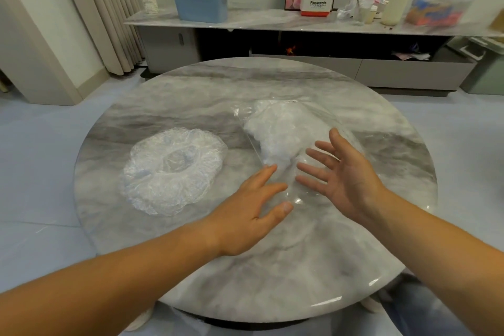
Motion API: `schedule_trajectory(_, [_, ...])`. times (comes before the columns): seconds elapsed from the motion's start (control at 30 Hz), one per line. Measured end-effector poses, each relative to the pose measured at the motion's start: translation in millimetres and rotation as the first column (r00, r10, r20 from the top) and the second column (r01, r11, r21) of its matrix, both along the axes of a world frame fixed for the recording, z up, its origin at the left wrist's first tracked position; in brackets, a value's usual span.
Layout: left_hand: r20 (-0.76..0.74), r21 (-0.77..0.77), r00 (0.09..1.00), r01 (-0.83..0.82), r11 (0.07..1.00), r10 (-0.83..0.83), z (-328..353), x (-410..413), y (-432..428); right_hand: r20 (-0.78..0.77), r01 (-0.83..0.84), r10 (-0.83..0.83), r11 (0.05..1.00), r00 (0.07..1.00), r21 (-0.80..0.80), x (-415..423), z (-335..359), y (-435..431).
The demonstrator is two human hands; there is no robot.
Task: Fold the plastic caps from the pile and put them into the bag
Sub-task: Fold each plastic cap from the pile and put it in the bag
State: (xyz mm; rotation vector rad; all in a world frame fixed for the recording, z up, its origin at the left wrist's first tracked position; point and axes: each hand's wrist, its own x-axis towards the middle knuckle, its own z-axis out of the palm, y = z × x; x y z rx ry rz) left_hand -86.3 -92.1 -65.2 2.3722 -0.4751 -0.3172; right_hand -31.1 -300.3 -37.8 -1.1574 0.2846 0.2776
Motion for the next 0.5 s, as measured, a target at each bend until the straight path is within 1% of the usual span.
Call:
schedule_trajectory(0.1, [0.035,-0.023,0.999,-0.030,0.999,0.031,3.2,-4.2,9.2,0.060,0.041,-0.027,0.970,0.998,-0.240,-11.6,4.0,-3.2])
schedule_trajectory(0.2, [0.088,0.036,0.988,-0.128,0.991,0.124,5.2,-7.9,28.3,0.244,0.169,-0.070,0.893,0.967,-0.417,-22.5,12.3,1.7])
schedule_trajectory(0.27, [0.137,0.095,0.967,-0.227,0.969,0.213,6.4,-9.9,46.6,0.380,0.217,-0.020,0.848,0.925,-0.483,-29.5,17.5,14.1])
schedule_trajectory(0.33, [0.173,0.186,0.943,-0.315,0.931,0.284,7.1,-11.9,68.8,0.475,0.183,0.116,0.823,0.872,-0.538,-36.8,19.2,33.2])
schedule_trajectory(0.37, [0.182,0.241,0.936,-0.340,0.909,0.302,7.3,-13.1,79.5,0.496,0.136,0.224,0.796,0.839,-0.590,-40.1,17.5,42.9])
schedule_trajectory(0.4, [0.181,0.292,0.932,-0.356,0.888,0.314,6.8,-15.0,90.8,0.489,0.077,0.353,0.745,0.798,-0.663,-42.6,13.8,53.2])
schedule_trajectory(0.43, [0.172,0.332,0.931,-0.362,0.871,0.321,5.6,-16.5,99.4,0.452,0.017,0.477,0.674,0.754,-0.738,-45.0,9.7,61.7])
schedule_trajectory(0.47, [0.162,0.359,0.931,-0.363,0.860,0.326,3.5,-17.9,107.0,0.400,-0.035,0.580,0.596,0.710,-0.802,-46.7,4.7,69.8])
schedule_trajectory(0.5, [0.155,0.378,0.932,-0.363,0.852,0.328,0.7,-18.6,113.5,0.348,-0.075,0.648,0.531,0.677,-0.844,-47.8,0.2,77.4])
